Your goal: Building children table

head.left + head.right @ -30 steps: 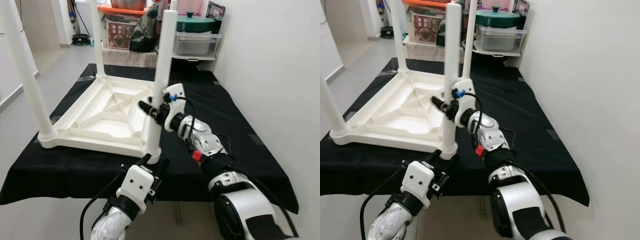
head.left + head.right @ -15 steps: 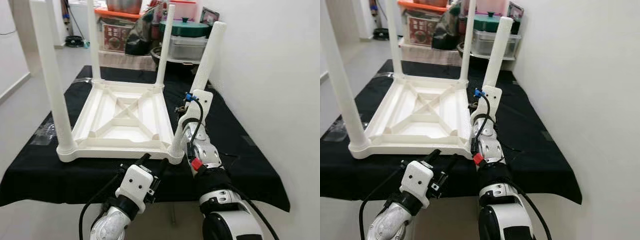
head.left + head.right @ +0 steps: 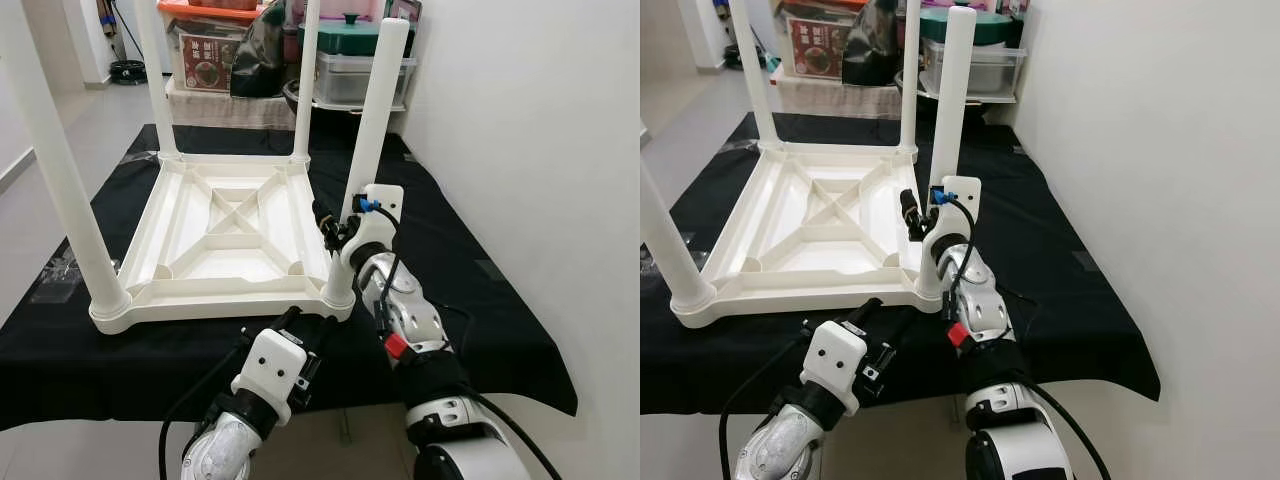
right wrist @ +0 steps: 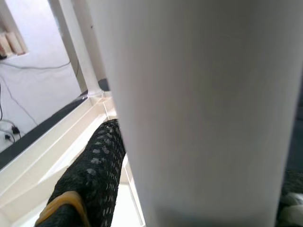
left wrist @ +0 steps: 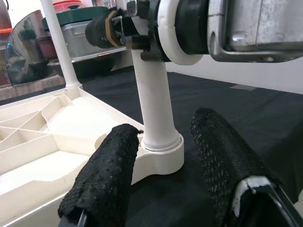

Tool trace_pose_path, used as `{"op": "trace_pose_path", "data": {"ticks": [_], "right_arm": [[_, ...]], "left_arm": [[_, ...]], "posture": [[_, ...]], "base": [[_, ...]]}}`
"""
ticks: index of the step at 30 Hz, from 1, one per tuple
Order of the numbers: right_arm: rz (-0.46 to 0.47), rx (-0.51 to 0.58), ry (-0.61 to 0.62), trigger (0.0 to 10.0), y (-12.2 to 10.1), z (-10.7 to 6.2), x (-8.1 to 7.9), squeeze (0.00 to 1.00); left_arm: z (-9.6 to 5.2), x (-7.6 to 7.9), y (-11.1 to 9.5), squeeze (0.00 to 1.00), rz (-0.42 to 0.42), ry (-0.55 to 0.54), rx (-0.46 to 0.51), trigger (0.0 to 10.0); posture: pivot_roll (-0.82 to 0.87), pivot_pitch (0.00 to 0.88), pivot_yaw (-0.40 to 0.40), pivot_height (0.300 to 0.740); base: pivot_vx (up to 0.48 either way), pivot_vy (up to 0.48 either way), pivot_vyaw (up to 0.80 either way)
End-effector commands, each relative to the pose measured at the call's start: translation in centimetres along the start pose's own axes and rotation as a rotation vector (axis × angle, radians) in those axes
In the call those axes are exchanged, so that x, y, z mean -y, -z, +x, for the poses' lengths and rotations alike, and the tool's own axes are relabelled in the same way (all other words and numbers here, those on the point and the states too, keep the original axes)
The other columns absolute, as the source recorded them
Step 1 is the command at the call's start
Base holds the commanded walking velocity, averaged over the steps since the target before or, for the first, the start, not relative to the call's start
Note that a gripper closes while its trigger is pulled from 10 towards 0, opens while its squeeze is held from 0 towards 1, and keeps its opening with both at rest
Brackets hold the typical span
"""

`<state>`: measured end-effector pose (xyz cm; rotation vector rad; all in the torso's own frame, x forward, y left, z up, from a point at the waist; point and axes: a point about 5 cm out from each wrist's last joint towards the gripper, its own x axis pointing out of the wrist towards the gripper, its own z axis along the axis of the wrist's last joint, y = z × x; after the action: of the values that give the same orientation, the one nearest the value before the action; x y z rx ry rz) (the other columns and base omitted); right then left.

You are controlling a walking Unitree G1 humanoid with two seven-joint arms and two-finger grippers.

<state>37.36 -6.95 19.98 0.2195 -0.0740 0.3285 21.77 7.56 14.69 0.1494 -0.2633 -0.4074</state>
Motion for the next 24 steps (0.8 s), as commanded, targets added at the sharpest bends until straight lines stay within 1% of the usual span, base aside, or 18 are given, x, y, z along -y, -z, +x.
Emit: {"op": "trace_pose_path", "data": {"ticks": [1, 5, 10, 12, 13, 14, 17, 18, 21, 24], "right_arm": [[0.003, -0.042, -0.035, 10.0, 1.0, -0.1, -0.5, 0.00], [-0.017, -0.047, -0.037, 10.0, 1.1, -0.6, 0.1, 0.00], [-0.002, -0.031, -0.070, 10.0, 0.9, -1.1, 0.0, 0.00], [0.002, -0.007, -0.086, 10.0, 0.8, -2.1, 0.3, 0.00], [0.002, -0.007, -0.086, 10.0, 0.8, -2.1, 0.3, 0.00], [0.000, 0.001, -0.093, 10.0, 0.7, -2.5, 0.4, 0.00], [-0.014, 0.020, -0.089, 10.0, 0.3, -2.8, 0.7, 0.00], [-0.026, 0.040, -0.099, 10.0, -0.2, -3.0, 0.7, 0.00], [-0.032, 0.051, -0.109, 10.0, -0.5, -3.0, 0.6, 0.00], [-0.071, 0.094, -0.113, 10.0, -1.7, -3.2, 0.7, 0.00]], "left_arm": [[-0.1, 0.2, 0.5, 0.00, 0.002, 0.009, -0.025, 10.0], [-0.1, 0.1, 0.5, 0.00, -0.012, 0.008, -0.024, 10.0], [0.0, 0.1, 0.6, 0.00, -0.014, 0.008, -0.025, 10.0], [0.0, 0.0, 0.7, 0.00, -0.016, 0.008, -0.030, 10.0], [0.0, 0.0, 0.7, 0.00, -0.016, 0.008, -0.030, 10.0], [0.0, 0.0, 0.8, 0.00, -0.016, 0.009, -0.032, 10.0], [0.1, -0.1, 0.8, 0.00, -0.014, 0.009, -0.033, 10.0], [0.1, -0.1, 0.9, 0.00, -0.015, 0.008, -0.034, 10.0], [0.2, -0.2, 1.0, 0.00, -0.015, 0.007, -0.035, 10.0], [0.3, -0.4, 1.2, 0.00, -0.016, 0.008, -0.041, 10.0]], "posture": [[0.08, 0.000, -0.106, 0.740], [0.08, 0.000, -0.105, 0.740], [0.08, 0.000, -0.105, 0.740], [0.07, 0.000, -0.099, 0.740], [0.07, 0.000, -0.099, 0.740], [0.07, 0.000, -0.100, 0.740], [0.07, 0.000, -0.100, 0.740], [0.07, 0.000, -0.098, 0.740], [0.06, 0.000, -0.095, 0.740], [0.06, 0.000, -0.090, 0.740]], "base": [[0.000, 0.000, 0.00], [0.000, 0.000, 0.00], [0.000, 0.000, 0.00], [0.000, 0.000, 0.00], [0.000, 0.000, 0.00], [0.000, 0.000, 0.00], [0.000, 0.000, 0.00], [0.000, 0.000, 0.00], [0.000, 0.000, 0.00], [0.000, 0.000, 0.00]]}}
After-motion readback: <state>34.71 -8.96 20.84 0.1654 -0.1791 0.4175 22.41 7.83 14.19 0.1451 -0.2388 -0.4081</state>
